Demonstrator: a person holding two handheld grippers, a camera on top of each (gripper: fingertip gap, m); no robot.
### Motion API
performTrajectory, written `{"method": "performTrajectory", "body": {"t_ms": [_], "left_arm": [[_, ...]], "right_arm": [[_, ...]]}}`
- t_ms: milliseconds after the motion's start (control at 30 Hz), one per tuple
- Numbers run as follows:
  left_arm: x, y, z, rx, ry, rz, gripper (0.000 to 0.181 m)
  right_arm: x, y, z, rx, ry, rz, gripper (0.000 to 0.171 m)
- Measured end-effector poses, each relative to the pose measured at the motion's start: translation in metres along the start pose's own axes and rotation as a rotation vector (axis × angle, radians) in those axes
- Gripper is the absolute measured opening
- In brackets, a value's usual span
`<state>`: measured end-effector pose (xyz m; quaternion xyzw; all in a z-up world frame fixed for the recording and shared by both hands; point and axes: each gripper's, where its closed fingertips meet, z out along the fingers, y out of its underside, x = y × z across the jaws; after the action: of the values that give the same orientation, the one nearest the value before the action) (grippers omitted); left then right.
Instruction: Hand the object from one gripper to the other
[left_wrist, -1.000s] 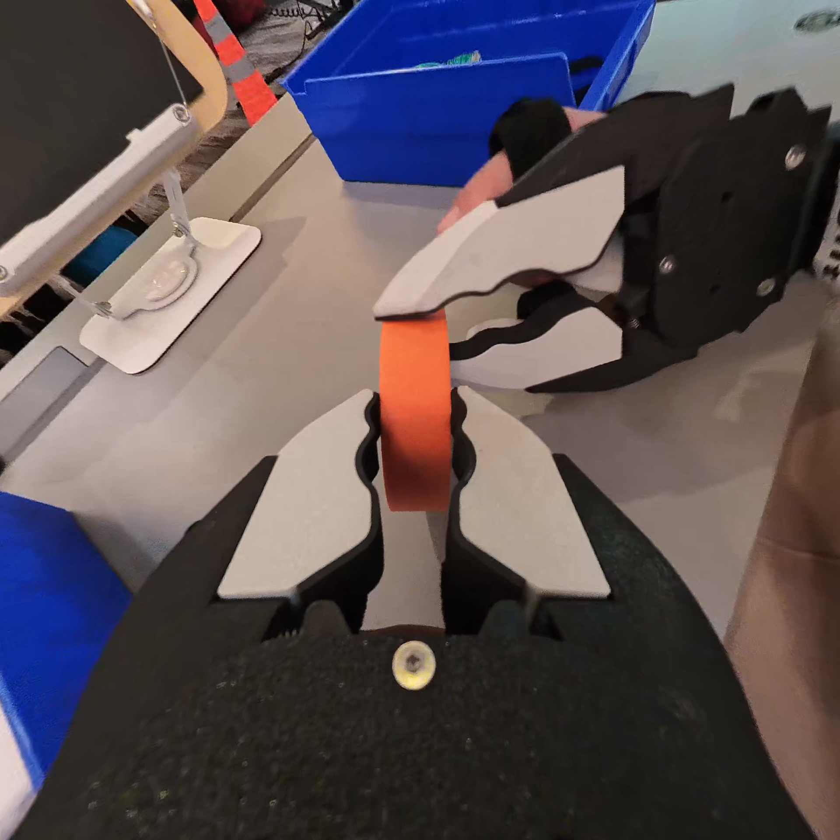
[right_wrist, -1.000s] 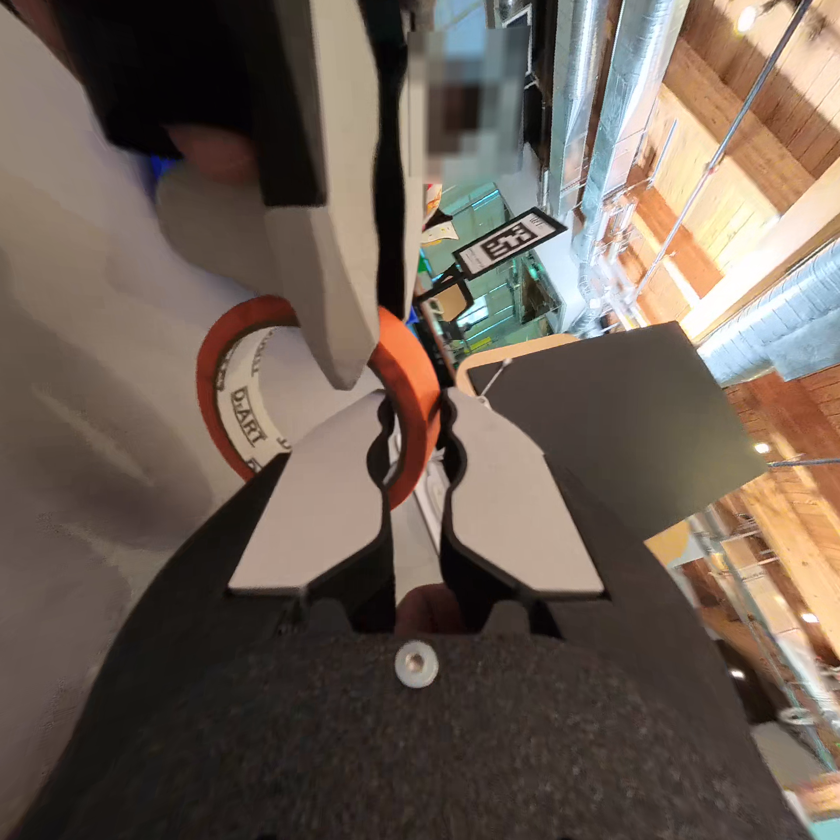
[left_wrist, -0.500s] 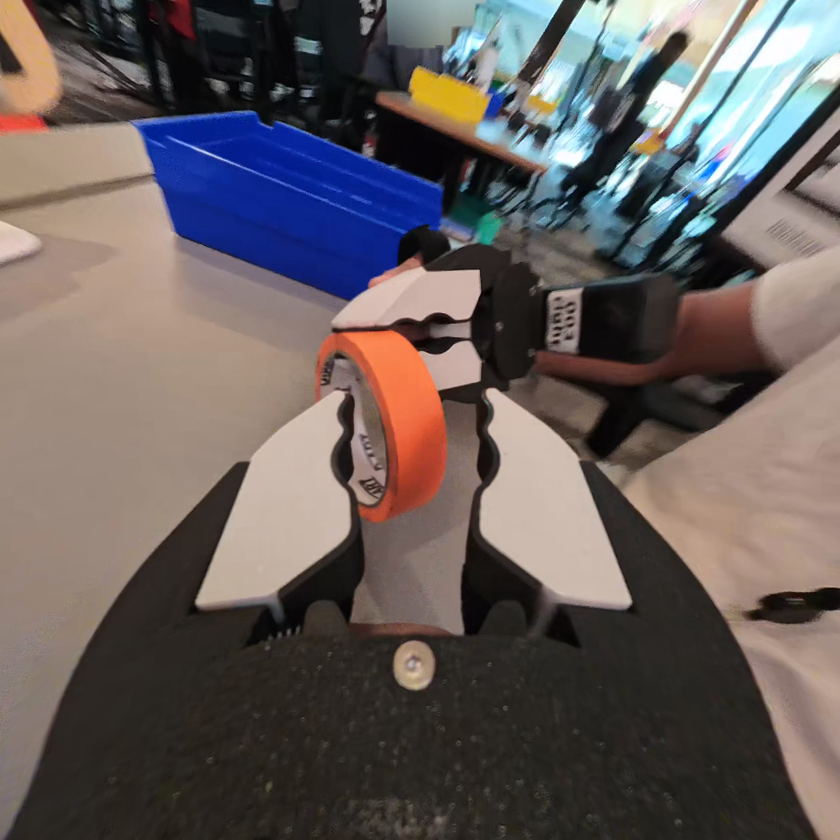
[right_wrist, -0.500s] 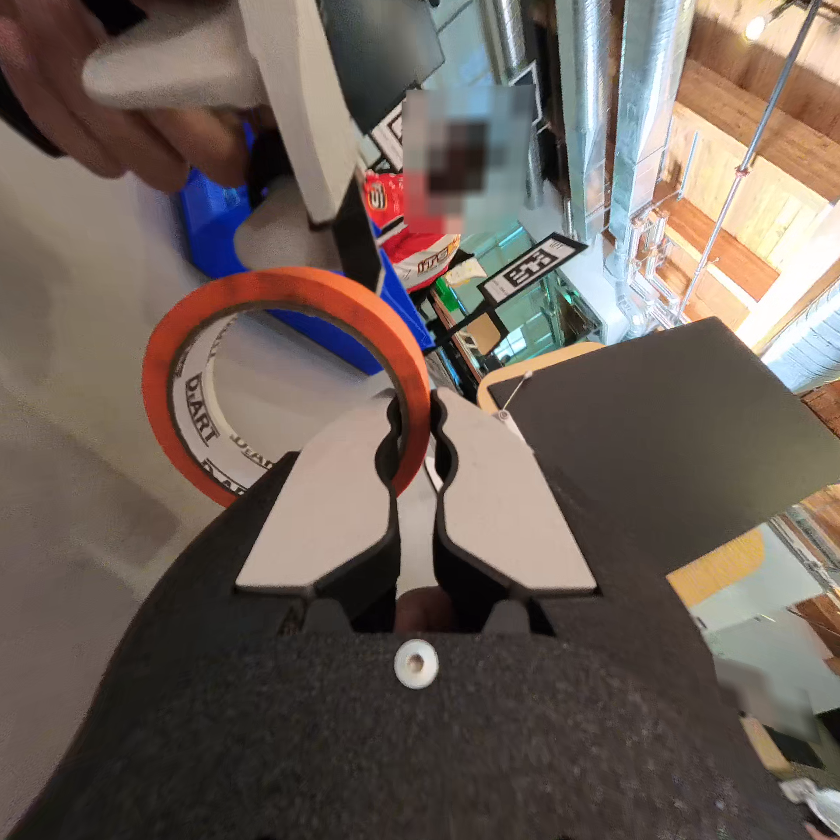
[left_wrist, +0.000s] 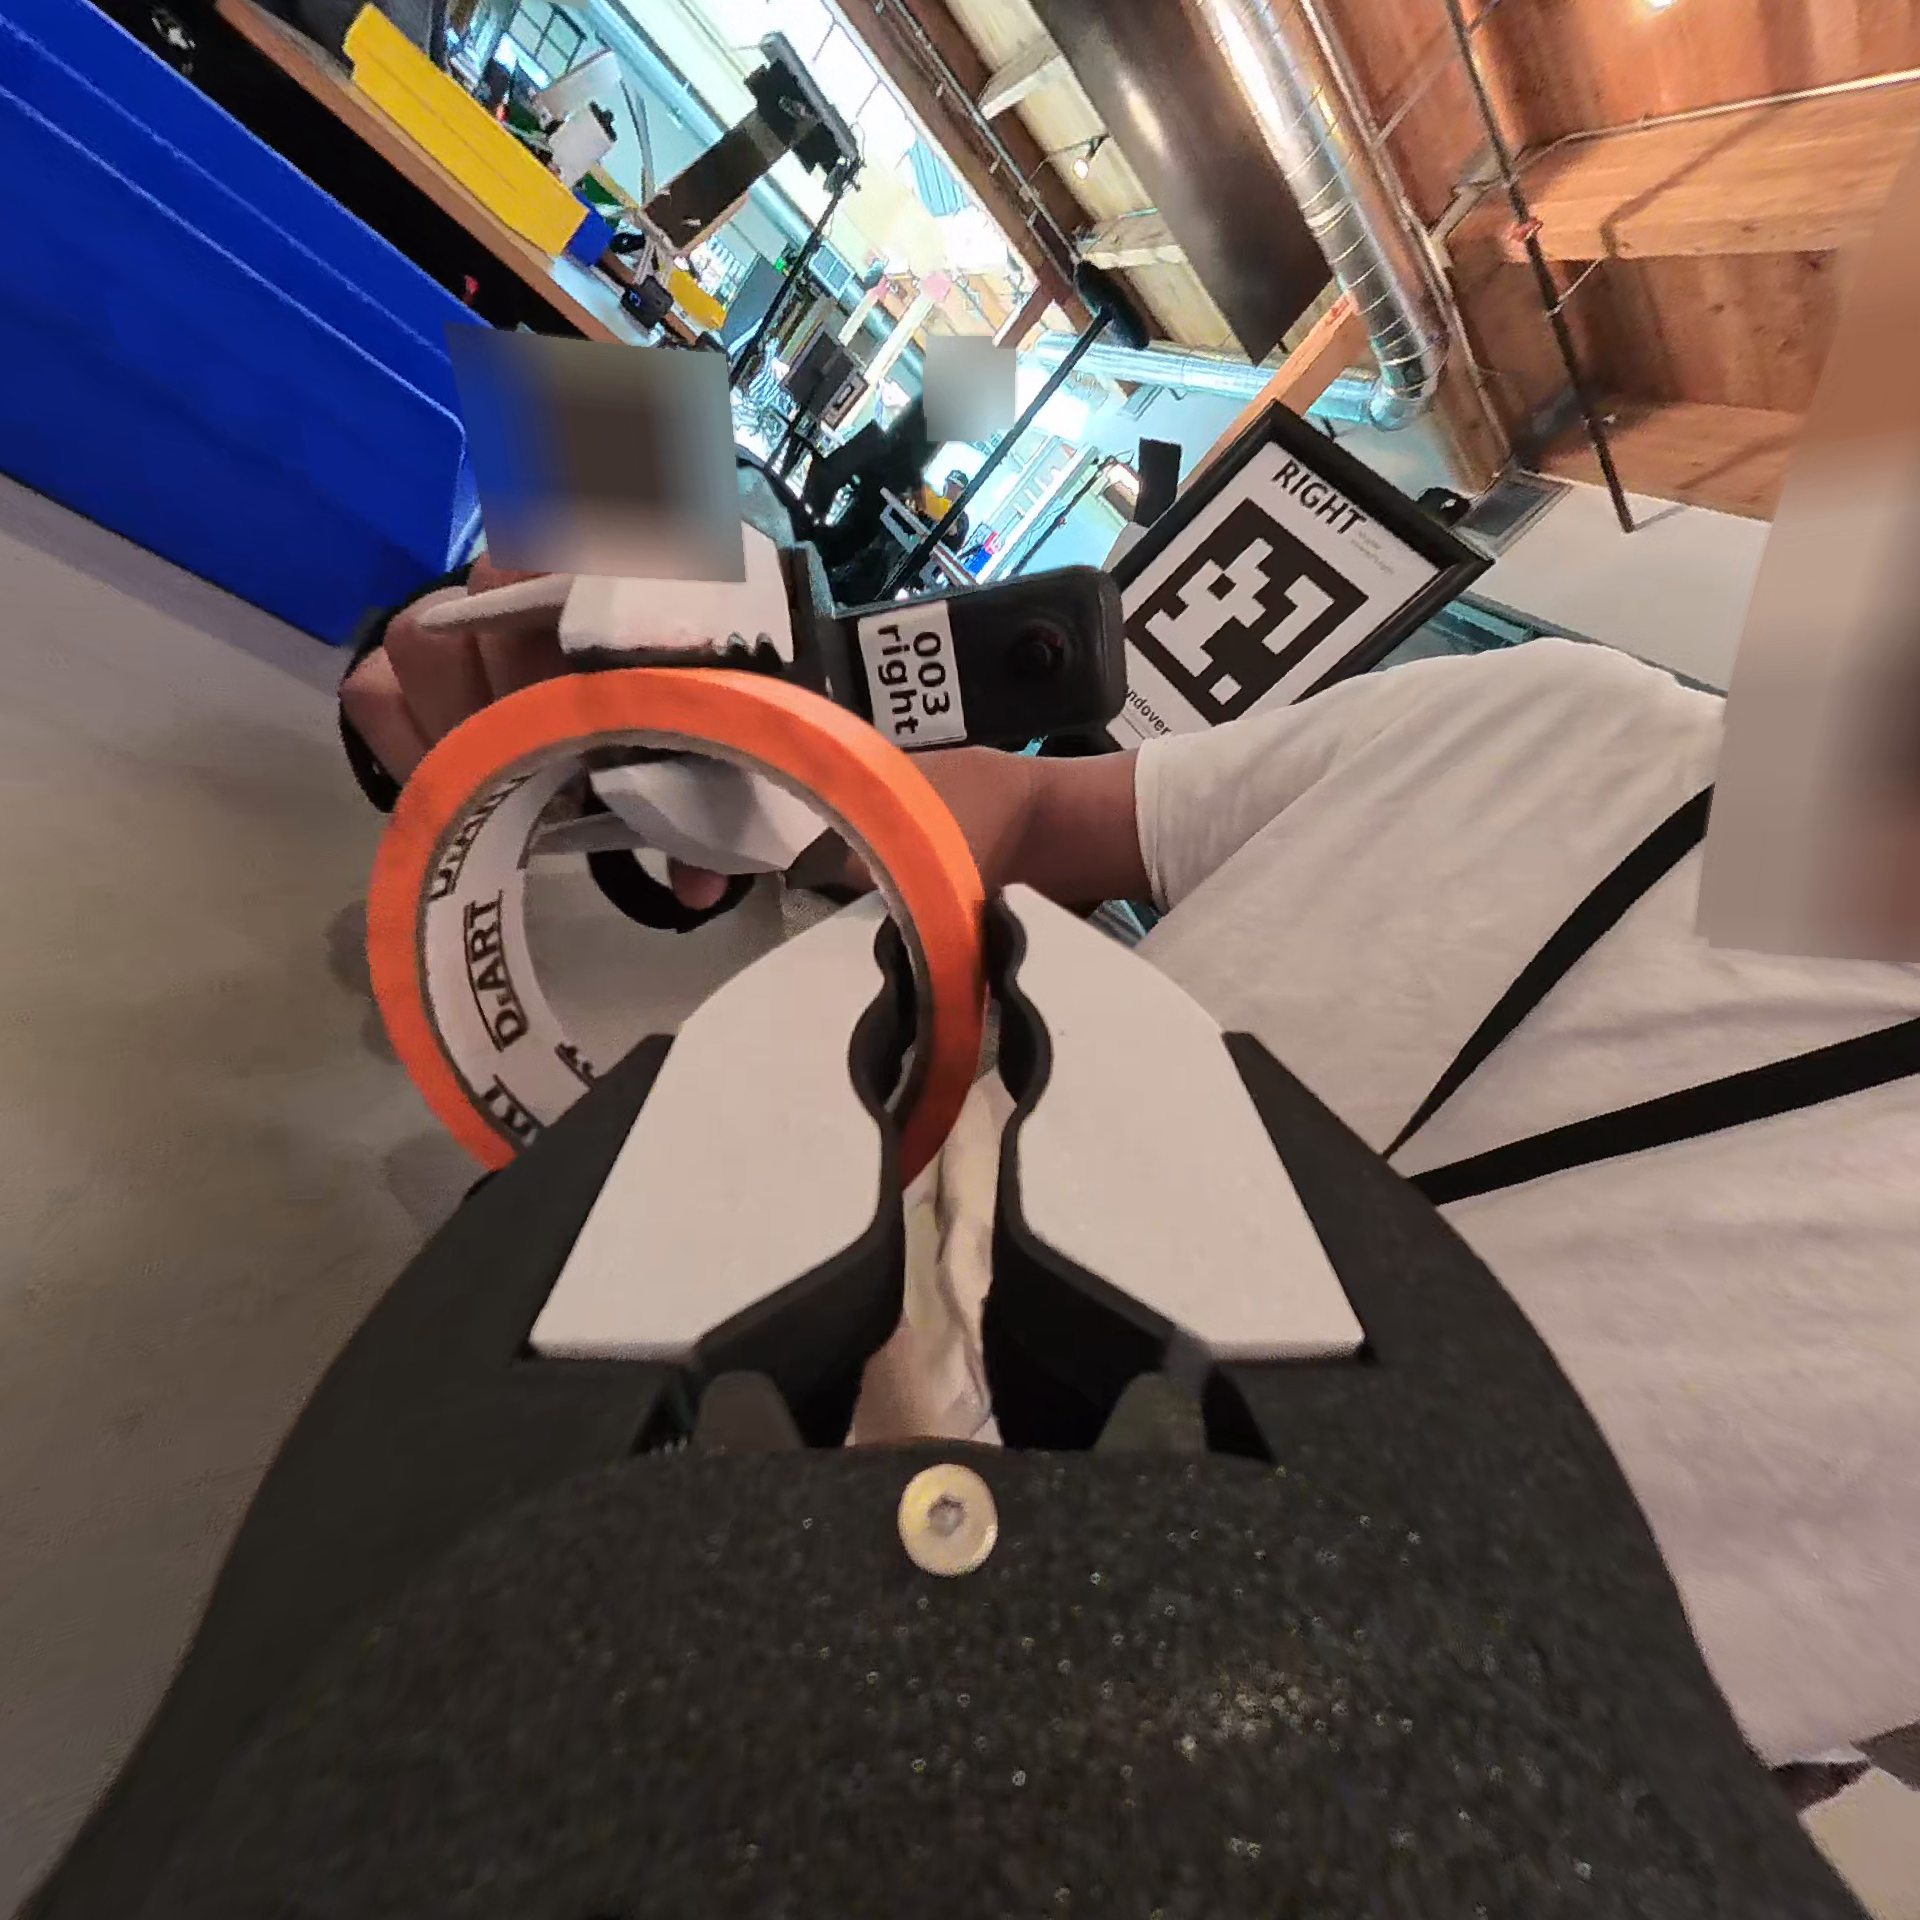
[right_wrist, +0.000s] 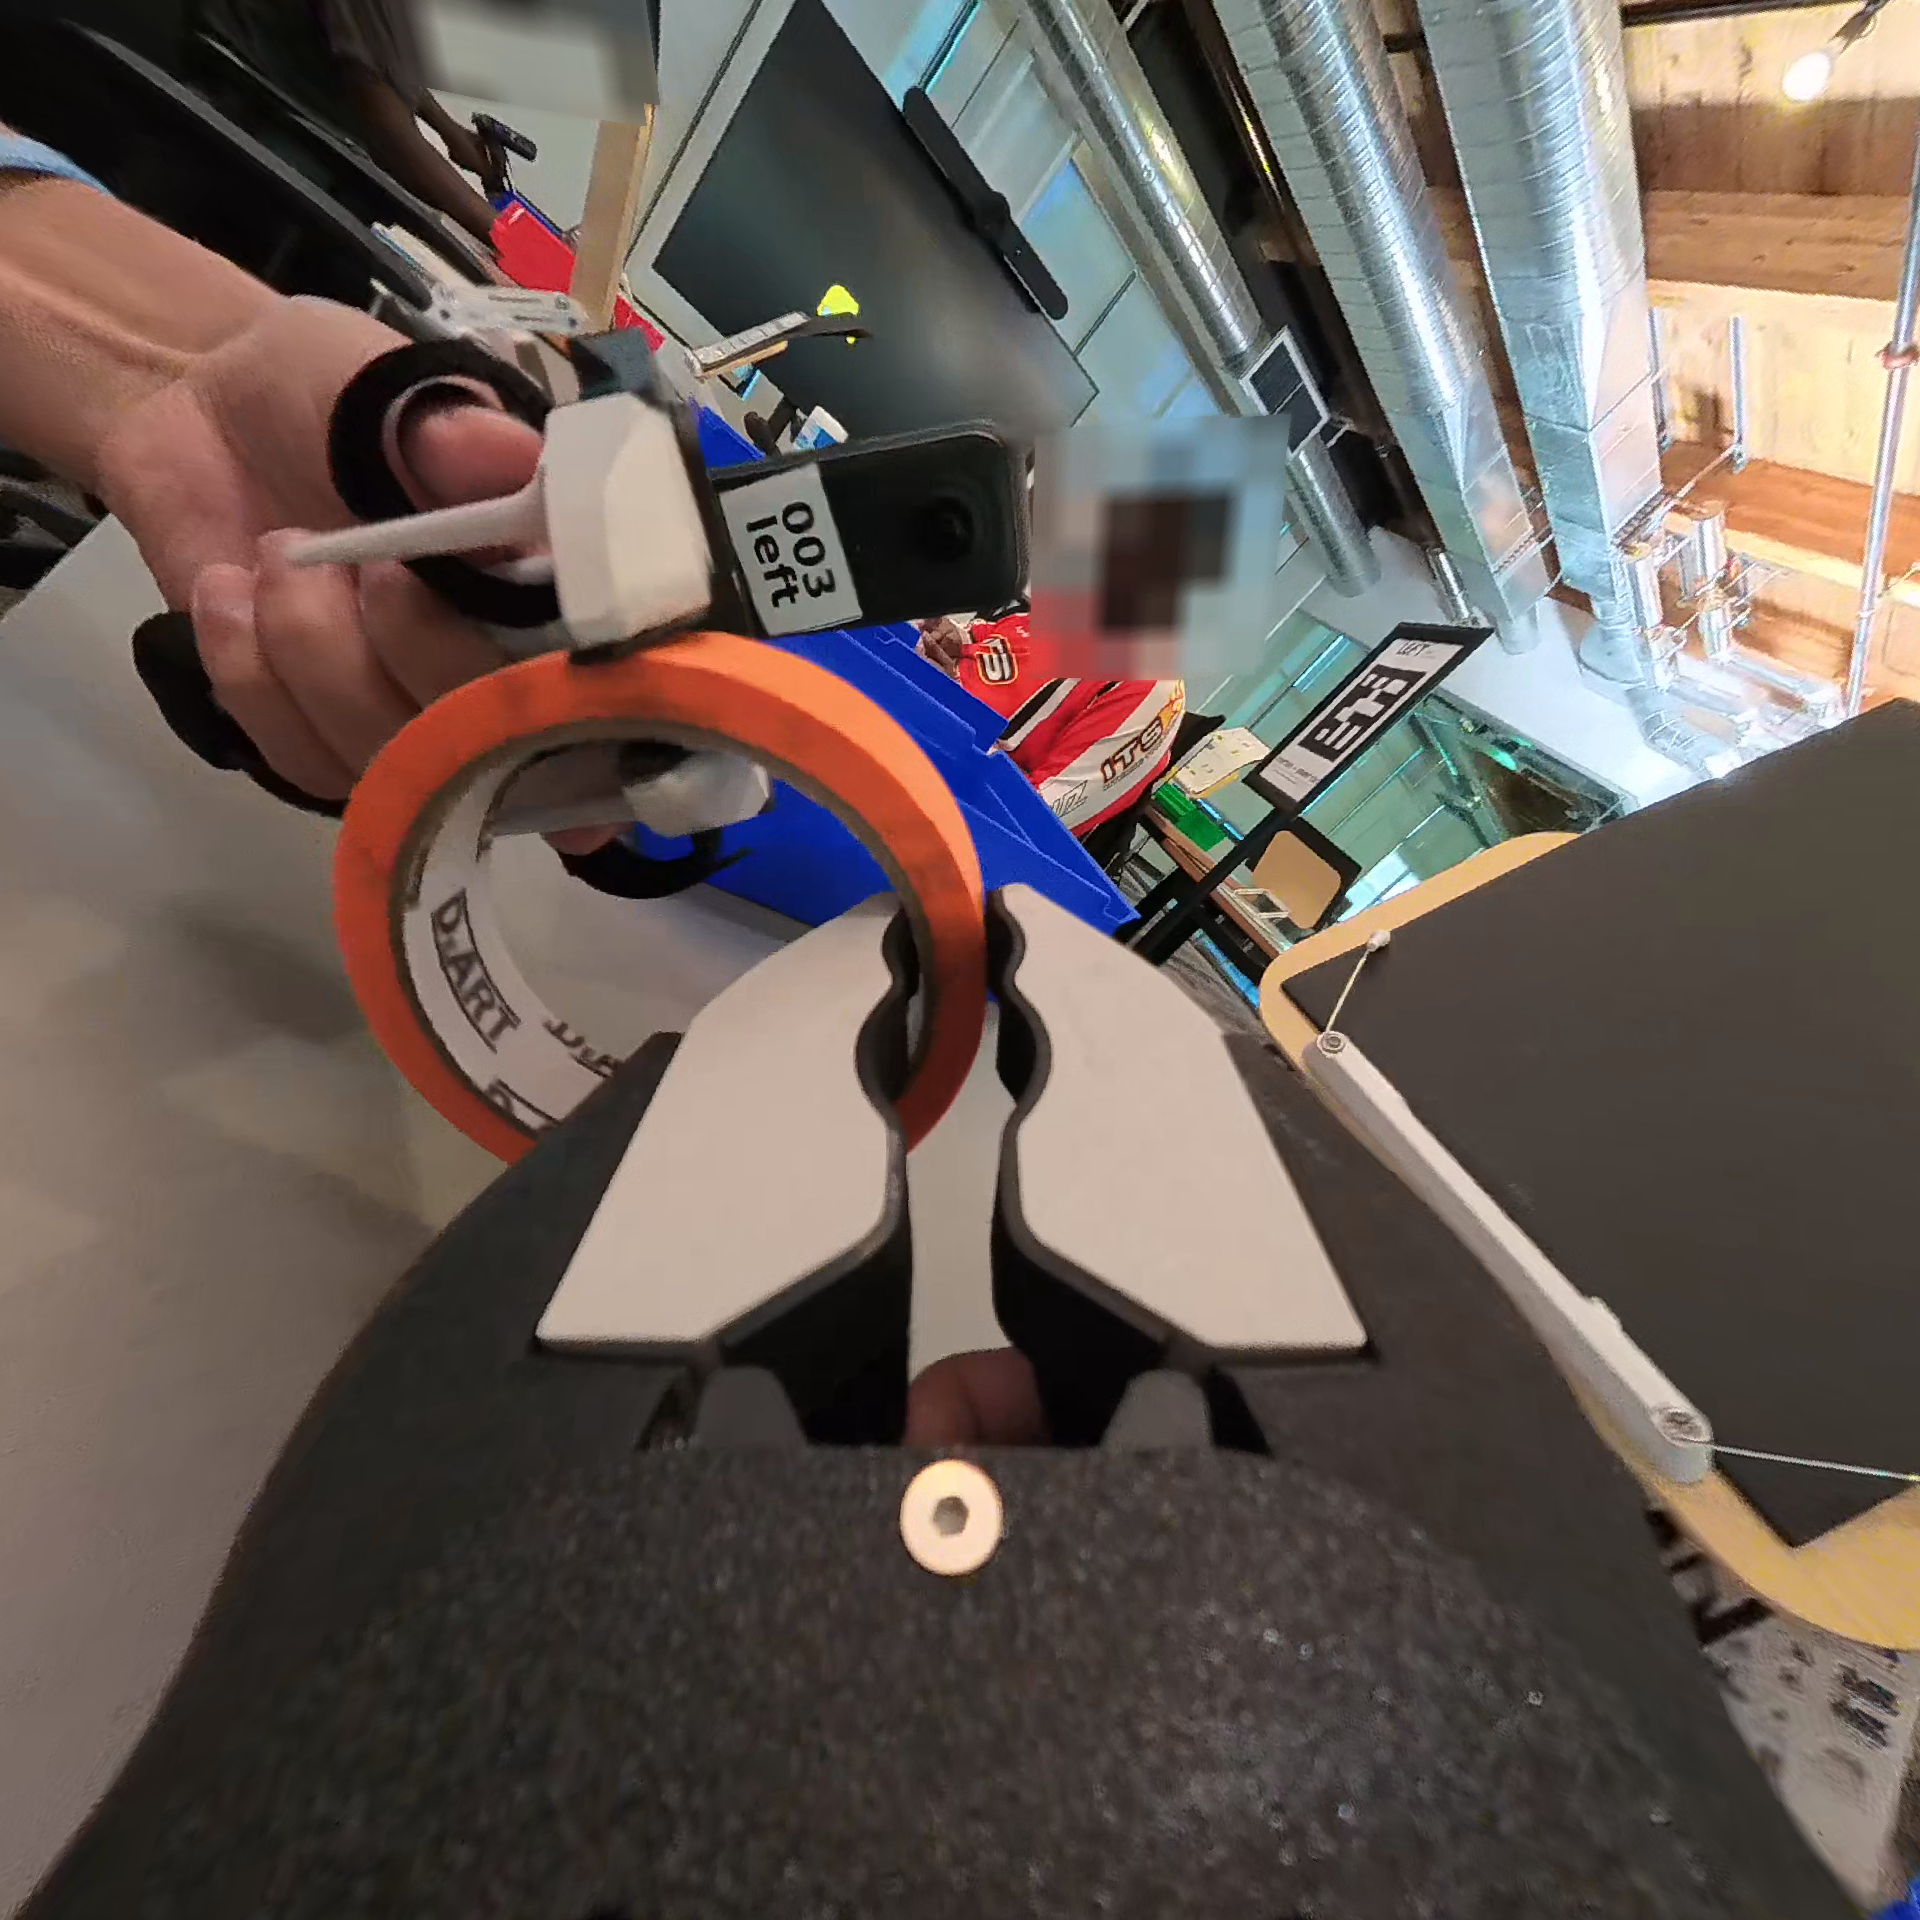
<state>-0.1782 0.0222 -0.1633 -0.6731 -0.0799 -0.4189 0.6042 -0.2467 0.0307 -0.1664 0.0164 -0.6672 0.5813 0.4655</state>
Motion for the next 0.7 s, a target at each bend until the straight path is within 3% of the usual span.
{"method": "performTrajectory", "body": {"t_ms": [100,233,267,400,467,600,700], "left_arm": [[-0.007,0.006,0.002,-0.027,-0.046,0.005,0.01],[-0.02,0.005,0.0,-0.042,-0.17,0.058,0.01],[-0.026,0.002,-0.002,-0.038,-0.232,0.086,0.01],[-0.045,-0.02,-0.015,0.02,-0.476,0.202,0.011],[-0.054,-0.032,-0.024,0.041,-0.614,0.248,0.011],[-0.074,-0.042,-0.041,0.008,-0.876,0.299,0.011],[-0.084,-0.039,-0.047,-0.057,-0.989,0.346,0.011]], "right_arm": [[0.0,0.003,0.0,-0.011,-0.034,0.131,0.017],[0.0,0.019,-0.004,-0.085,-0.13,0.383,0.042],[0.002,0.022,-0.007,-0.093,-0.143,0.444,0.048],[-0.009,0.021,-0.011,-0.1,-0.318,0.744,0.044],[-0.027,0.026,-0.009,-0.145,-0.419,0.882,0.055],[-0.047,0.048,0.009,-0.312,-0.357,0.901,0.064],[-0.054,0.03,0.016,-0.254,-0.369,0.978,0.062]]}}
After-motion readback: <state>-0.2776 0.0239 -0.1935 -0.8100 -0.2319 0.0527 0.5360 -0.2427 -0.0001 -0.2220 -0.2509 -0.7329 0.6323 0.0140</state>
